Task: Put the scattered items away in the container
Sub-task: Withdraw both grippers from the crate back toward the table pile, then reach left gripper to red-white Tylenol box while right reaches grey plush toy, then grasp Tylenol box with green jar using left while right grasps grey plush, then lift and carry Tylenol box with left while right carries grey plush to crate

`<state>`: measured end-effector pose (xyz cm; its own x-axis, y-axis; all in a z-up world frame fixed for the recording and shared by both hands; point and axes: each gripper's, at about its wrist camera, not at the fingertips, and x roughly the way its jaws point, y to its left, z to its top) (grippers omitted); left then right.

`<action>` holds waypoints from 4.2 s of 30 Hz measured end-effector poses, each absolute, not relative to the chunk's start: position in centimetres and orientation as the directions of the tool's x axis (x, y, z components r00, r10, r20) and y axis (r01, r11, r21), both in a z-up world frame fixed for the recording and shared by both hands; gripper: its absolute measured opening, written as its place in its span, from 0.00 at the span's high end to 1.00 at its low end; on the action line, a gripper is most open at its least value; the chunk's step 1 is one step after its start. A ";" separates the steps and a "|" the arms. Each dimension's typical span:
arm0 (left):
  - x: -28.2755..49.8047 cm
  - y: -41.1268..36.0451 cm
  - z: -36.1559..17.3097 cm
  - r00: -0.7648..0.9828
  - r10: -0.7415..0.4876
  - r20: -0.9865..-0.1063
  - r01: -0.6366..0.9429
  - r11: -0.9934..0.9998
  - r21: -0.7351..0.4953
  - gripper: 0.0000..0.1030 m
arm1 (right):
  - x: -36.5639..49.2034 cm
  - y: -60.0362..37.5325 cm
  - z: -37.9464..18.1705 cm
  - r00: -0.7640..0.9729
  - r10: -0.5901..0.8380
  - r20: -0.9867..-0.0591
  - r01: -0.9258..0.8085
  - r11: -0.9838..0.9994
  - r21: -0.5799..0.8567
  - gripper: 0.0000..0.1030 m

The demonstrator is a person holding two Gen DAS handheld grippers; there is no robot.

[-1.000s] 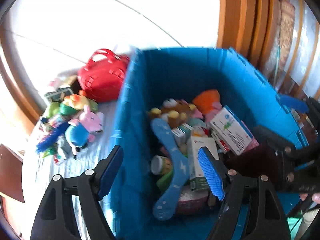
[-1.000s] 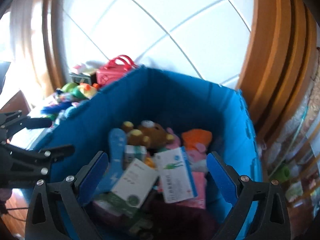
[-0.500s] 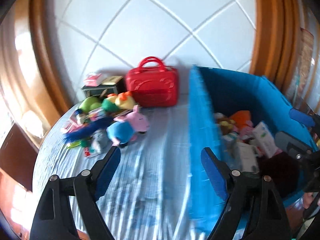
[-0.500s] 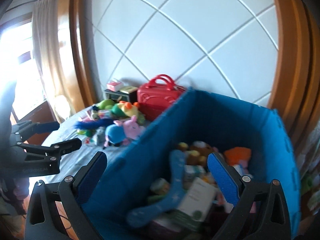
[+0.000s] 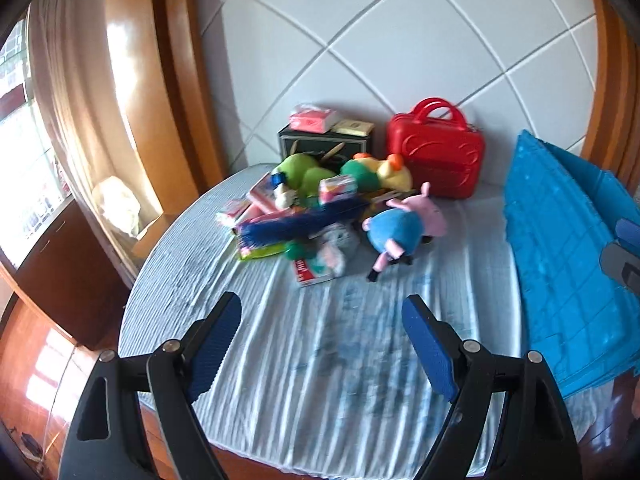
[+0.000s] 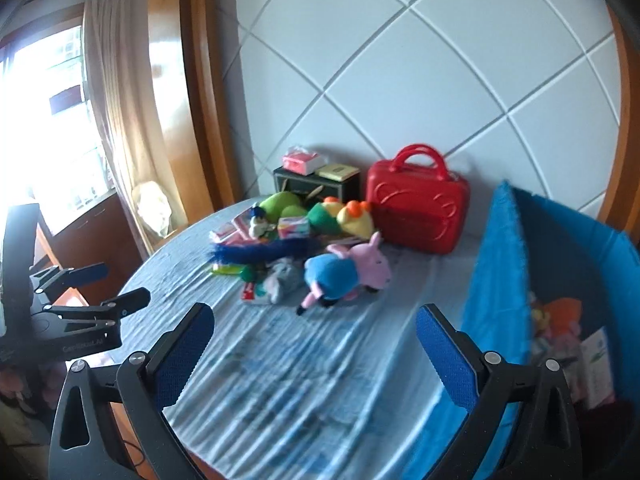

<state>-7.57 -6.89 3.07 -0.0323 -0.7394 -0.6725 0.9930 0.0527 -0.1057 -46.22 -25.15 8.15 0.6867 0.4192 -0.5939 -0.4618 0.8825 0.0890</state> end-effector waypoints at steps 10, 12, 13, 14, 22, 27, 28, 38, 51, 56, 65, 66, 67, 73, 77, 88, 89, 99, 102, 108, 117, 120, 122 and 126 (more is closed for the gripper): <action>-4.3 -9.9 -1.3 -0.061 -0.693 -0.718 0.984 0.079 -0.160 0.20 | -42.7 -21.5 3.7 0.639 0.333 -0.693 -0.405 0.912 0.065 0.01; -4.6 -11.0 -1.8 -0.060 -0.686 -0.726 0.984 0.084 -0.160 0.20 | -41.3 -21.5 2.9 0.633 0.332 -0.699 -0.398 0.914 0.074 0.01; -4.9 -11.8 -2.1 -0.056 -0.682 -0.729 0.983 0.090 -0.160 0.20 | -40.6 -21.6 2.5 0.630 0.332 -0.702 -0.395 0.915 0.078 0.01; -5.2 -12.5 -2.4 -0.054 -0.678 -0.733 0.983 0.094 -0.160 0.20 | -39.7 -21.7 2.1 0.626 0.332 -0.706 -0.392 0.916 0.083 0.01; -6.4 -17.9 -6.4 -0.029 -0.633 -0.773 0.981 0.130 -0.143 0.20 | -33.5 -21.7 -2.4 0.577 0.338 -0.744 -0.381 0.917 0.122 0.01; -6.0 -20.7 -9.6 -0.045 -0.610 -0.791 0.985 0.105 -0.137 0.20 | -31.1 -19.5 -4.6 0.539 0.375 -0.755 -0.413 0.898 0.151 0.04; -5.8 -21.4 -10.3 -0.056 -0.603 -0.796 0.985 0.098 -0.144 0.20 | -30.7 -19.0 -5.0 0.532 0.380 -0.756 -0.412 0.897 0.160 0.07; -6.6 -31.2 -19.0 -0.157 -0.518 -0.841 0.979 0.031 -0.202 0.20 | -26.0 -13.4 -11.3 0.457 0.389 -0.800 -0.364 0.902 0.231 0.27; -8.5 -39.6 -26.9 -0.135 -0.503 -0.854 0.986 0.016 -0.165 0.24 | -19.5 -5.2 -16.7 0.386 0.455 -0.803 -0.470 0.846 0.253 0.30; -5.8 -40.2 -27.3 -0.173 -0.506 -0.845 0.978 0.016 -0.209 0.28 | -16.7 -2.2 -18.6 0.357 0.444 -0.822 -0.496 0.836 0.236 0.31; -5.1 -40.6 -27.5 -0.156 -0.530 -0.833 0.982 0.006 -0.187 0.27 | -12.7 3.8 -22.8 0.363 0.350 -0.864 -0.537 0.836 0.113 0.31; -5.1 -40.7 -27.5 -0.152 -0.533 -0.832 0.983 0.008 -0.185 0.27 | -12.2 4.2 -23.8 0.333 0.345 -0.877 -0.533 0.837 0.127 0.31; -5.1 -40.9 -27.4 -0.151 -0.535 -0.831 0.983 0.011 -0.185 0.27 | -11.8 4.5 -24.6 0.338 0.331 -0.881 -0.527 0.842 0.114 0.31; -5.3 -40.5 -27.2 -0.149 -0.544 -0.826 0.983 0.011 -0.185 0.28 | -12.7 3.6 -25.0 0.374 0.295 -0.879 -0.522 0.850 0.063 0.45; -5.3 -38.9 -27.0 -0.157 -0.519 -0.840 0.983 0.002 -0.184 0.28 | -15.0 1.5 -25.0 0.341 0.300 -0.891 -0.521 0.849 0.087 0.46; -6.6 -30.4 -26.7 -0.176 -0.464 -0.868 0.983 -0.033 -0.181 0.28 | -23.9 -4.9 -24.7 0.236 0.290 -0.927 -0.496 0.857 0.142 0.46; -6.6 -30.0 -26.7 -0.173 -0.462 -0.870 0.984 -0.034 -0.177 0.28 | -24.4 -5.3 -24.7 0.238 0.276 -0.931 -0.498 0.858 0.127 0.43; -7.6 -29.6 -26.3 -0.172 -0.479 -0.860 0.984 -0.051 -0.169 0.28 | -25.5 -5.7 -25.7 0.362 0.191 -0.913 -0.442 0.897 0.012 0.41; -7.8 -29.0 -24.9 -0.179 -0.502 -0.846 0.984 -0.072 -0.165 0.28 | -26.4 -5.9 -24.3 0.368 0.226 -0.902 -0.448 0.893 0.041 0.48; -6.8 -28.4 -20.7 -0.178 -0.562 -0.808 0.984 -0.080 -0.160 0.28 | -28.3 -7.7 -20.1 0.398 0.288 -0.871 -0.465 0.882 0.079 0.57; -5.1 -24.8 -13.7 -0.111 -0.675 -0.730 0.989 -0.003 -0.147 0.28 | -32.1 -9.5 -12.8 0.465 0.391 -0.794 -0.518 0.848 0.114 0.59; -6.0 -22.8 -11.4 -0.097 -0.705 -0.702 0.990 0.008 -0.144 0.28 | -33.2 -10.5 -10.3 0.489 0.425 -0.762 -0.547 0.830 0.112 0.59; -6.6 -21.3 -9.9 -0.089 -0.728 -0.680 0.990 0.014 -0.144 0.28 | -34.4 -11.5 -8.5 0.504 0.449 -0.738 -0.568 0.816 0.109 0.59; -7.3 -18.9 -7.4 -0.066 -0.760 -0.647 0.990 0.033 -0.140 0.28 | -35.6 -12.2 -5.8 0.541 0.474 -0.695 -0.588 0.804 0.091 0.59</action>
